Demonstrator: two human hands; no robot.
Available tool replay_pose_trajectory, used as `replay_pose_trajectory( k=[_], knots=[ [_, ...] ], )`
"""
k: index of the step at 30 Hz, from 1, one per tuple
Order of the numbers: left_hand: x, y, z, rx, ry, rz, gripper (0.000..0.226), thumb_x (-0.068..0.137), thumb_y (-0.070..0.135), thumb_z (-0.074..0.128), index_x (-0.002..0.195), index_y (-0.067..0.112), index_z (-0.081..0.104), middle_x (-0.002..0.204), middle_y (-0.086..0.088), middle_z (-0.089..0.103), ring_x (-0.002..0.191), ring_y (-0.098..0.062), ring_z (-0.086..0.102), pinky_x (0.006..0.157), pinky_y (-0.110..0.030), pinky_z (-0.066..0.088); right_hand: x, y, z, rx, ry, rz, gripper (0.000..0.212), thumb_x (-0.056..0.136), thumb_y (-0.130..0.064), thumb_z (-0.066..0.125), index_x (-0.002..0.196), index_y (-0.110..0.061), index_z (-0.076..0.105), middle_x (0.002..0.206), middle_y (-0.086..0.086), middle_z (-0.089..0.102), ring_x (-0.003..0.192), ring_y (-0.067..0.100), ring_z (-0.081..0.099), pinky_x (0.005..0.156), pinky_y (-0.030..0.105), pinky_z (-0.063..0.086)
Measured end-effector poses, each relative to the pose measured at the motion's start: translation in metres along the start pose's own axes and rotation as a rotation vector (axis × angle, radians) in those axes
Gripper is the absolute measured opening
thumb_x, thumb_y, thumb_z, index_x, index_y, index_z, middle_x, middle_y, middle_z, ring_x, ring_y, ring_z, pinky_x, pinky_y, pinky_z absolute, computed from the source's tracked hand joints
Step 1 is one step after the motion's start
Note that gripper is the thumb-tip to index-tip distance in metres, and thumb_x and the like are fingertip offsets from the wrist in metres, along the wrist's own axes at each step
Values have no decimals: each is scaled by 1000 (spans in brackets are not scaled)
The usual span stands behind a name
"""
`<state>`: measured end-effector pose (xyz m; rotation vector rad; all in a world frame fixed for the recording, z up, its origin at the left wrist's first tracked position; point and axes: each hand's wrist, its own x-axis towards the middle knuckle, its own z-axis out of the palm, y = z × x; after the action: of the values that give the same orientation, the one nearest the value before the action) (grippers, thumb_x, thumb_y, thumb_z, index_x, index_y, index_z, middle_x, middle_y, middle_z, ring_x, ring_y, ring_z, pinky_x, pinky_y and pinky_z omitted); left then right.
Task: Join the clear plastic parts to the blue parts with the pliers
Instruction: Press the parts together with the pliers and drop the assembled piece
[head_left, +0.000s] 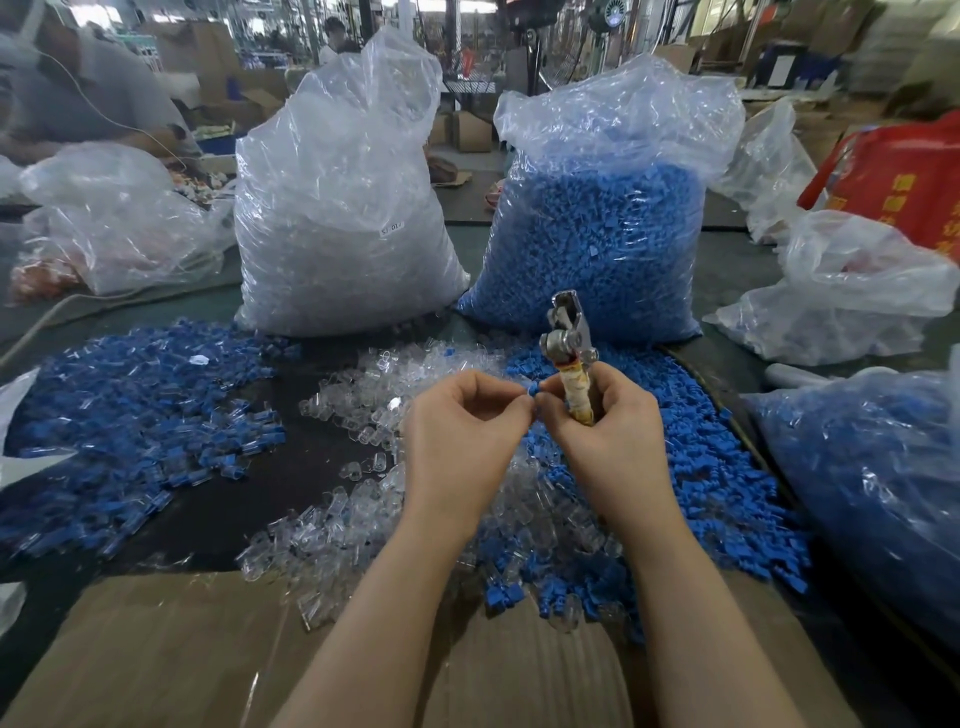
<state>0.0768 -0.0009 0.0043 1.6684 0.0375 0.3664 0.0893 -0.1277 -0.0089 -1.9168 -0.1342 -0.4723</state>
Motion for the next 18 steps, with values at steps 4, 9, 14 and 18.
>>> replay_pose_trajectory(
  k=[4, 9, 14, 18],
  knots=[
    [0, -3, 1, 59, 20, 61, 20, 78, 6, 78, 76, 24, 71, 72, 14, 71, 64, 1, 66, 59, -12, 50, 1, 1, 0, 45, -48, 8, 12, 86, -17, 71, 81, -25, 65, 65, -8, 62, 51, 4, 48, 47, 24, 39],
    [-2, -4, 1, 98, 28, 147, 19, 79, 8, 78, 80, 26, 70, 76, 17, 71, 69, 2, 68, 62, -9, 50, 0, -1, 1, 96, -73, 47, 13, 87, -13, 68, 83, -25, 66, 67, -4, 63, 51, 1, 46, 47, 20, 39],
    [-1, -6, -1, 100, 50, 168, 13, 81, 8, 77, 82, 21, 73, 74, 16, 71, 70, 3, 67, 62, -8, 50, 0, 0, 4, 17, -58, 70, 12, 88, -27, 69, 84, -16, 65, 62, -1, 58, 50, 5, 44, 49, 34, 38],
    [0, -7, -2, 112, 46, 182, 12, 81, 8, 77, 83, 20, 73, 74, 14, 71, 71, 2, 68, 63, -10, 51, -1, 0, 4, -4, -50, 51, 16, 88, -29, 69, 82, -15, 63, 61, 0, 57, 51, 9, 44, 50, 38, 38]
  ],
)
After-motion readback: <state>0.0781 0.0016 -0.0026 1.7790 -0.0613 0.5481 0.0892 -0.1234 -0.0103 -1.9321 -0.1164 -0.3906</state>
